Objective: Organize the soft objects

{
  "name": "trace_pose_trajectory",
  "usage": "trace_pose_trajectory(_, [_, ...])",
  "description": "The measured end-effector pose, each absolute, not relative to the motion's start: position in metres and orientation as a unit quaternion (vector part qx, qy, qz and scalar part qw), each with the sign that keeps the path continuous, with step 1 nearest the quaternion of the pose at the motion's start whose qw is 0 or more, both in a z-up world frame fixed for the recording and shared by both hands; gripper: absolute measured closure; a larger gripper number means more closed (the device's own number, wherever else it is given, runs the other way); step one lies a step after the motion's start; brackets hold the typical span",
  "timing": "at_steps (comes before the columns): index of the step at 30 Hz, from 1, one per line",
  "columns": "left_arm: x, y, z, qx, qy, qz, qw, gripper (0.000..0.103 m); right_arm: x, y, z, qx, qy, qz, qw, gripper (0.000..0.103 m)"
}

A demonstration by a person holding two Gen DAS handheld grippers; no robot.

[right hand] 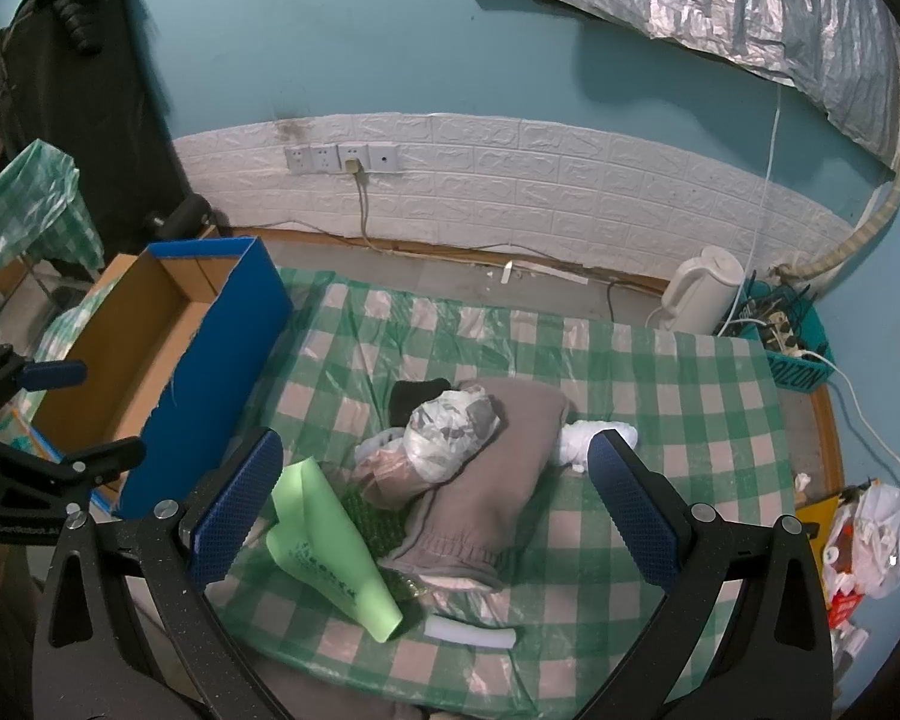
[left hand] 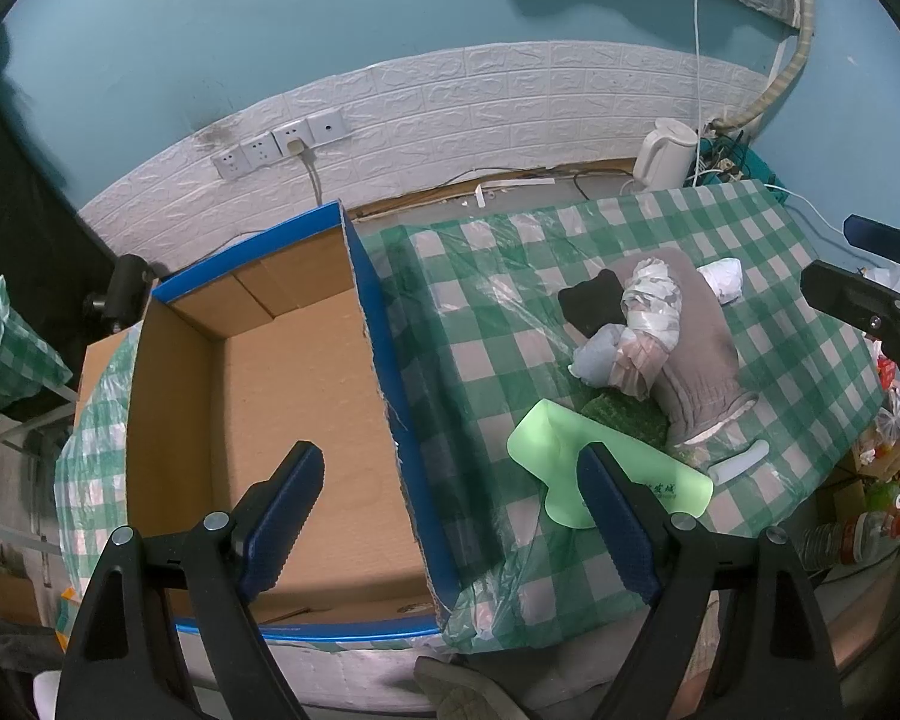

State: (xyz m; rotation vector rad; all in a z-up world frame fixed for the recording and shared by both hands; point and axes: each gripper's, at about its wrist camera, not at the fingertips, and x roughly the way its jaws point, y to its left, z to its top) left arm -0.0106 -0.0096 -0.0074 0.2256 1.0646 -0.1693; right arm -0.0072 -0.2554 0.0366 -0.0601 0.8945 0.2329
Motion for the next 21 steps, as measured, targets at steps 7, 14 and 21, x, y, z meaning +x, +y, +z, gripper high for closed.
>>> trace_pose_trajectory(7, [-0.0114,-0.0105,-0.0080,0.107,0.507,-0.081,0.852,0.015,-0.0070,-0.2549,0.0364,-0.029,0.432,0.112,0.895,0.002])
trace_pose_trajectory(14, [-0.0113,-0.0105,-0.0079,0.107,0.507,-0.080,0.852,0.015,-0.0068,-0.2546,0.0363,-0.030,0.432,0.112,0.894,0.002])
trace_pose_trajectory(21, [-0.0145,-0.0116,-0.0094,0.107,0.508,-0.080,0.851,0.015,-0.0065,-0.2549,0.0361,-0.029,0.433,0.111,0.894,0.002])
